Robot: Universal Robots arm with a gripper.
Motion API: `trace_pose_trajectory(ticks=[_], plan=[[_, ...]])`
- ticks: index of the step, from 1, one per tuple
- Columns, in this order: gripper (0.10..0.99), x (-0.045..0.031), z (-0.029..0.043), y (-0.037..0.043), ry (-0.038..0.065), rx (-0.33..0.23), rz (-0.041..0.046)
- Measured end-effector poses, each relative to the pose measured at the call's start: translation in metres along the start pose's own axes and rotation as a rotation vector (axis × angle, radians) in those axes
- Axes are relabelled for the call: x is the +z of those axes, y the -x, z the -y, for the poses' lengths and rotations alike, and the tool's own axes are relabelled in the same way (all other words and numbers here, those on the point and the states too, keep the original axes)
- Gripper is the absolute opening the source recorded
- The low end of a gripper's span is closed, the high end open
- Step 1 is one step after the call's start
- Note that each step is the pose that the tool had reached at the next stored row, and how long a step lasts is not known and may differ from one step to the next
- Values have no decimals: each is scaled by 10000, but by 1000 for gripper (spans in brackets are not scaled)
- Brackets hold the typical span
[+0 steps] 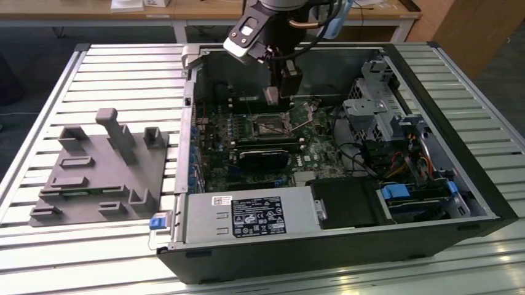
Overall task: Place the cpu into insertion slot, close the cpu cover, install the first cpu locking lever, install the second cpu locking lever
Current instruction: 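Place the cpu into insertion slot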
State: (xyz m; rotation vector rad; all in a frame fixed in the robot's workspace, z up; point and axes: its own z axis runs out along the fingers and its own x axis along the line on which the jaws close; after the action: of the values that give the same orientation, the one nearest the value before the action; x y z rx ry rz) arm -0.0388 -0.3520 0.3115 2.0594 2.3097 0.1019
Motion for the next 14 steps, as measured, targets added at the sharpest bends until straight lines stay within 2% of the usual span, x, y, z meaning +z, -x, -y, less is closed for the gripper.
trace_pose_trajectory(ticks=[5, 10, 14], plan=[[541, 39, 1, -19, 0, 21, 3], [541, 110, 5, -34, 4, 564, 49], [541, 161, 4, -74, 1, 616, 52]])
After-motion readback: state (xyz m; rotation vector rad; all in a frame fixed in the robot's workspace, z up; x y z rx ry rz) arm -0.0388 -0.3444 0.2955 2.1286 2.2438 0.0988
